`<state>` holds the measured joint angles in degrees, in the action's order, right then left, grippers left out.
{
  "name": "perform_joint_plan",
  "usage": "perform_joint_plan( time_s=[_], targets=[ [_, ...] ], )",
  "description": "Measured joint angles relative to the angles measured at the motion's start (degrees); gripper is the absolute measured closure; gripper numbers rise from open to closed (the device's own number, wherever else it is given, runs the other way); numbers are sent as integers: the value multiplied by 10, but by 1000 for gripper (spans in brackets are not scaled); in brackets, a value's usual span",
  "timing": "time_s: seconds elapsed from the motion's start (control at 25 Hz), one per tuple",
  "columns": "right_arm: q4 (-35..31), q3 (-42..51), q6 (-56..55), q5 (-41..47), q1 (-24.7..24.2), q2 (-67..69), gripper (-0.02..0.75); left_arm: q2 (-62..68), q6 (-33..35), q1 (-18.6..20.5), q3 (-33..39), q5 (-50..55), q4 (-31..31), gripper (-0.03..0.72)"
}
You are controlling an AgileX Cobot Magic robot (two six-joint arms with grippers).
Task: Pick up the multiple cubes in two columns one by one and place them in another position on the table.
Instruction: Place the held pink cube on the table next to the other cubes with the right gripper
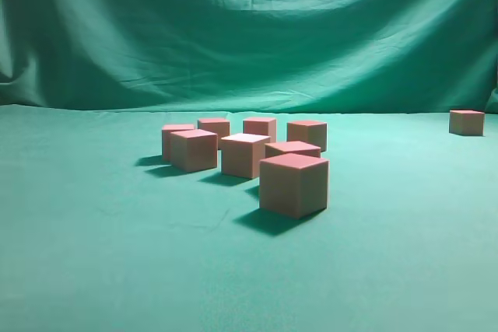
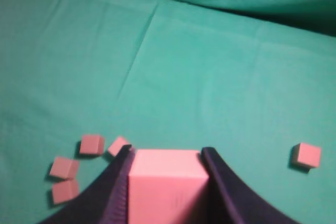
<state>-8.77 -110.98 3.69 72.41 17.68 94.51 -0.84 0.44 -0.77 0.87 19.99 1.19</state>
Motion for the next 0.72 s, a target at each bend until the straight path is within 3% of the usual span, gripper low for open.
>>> perform_joint_plan(
  time_s=[0.4, 0.72],
  targets=[
    [-4, 272, -12, 0, 129, -125, 472, 0, 0, 0, 0, 0, 0, 688],
    [-2, 372, -3, -13, 288, -135, 472, 0, 0, 0, 0, 0, 0, 688]
  ],
)
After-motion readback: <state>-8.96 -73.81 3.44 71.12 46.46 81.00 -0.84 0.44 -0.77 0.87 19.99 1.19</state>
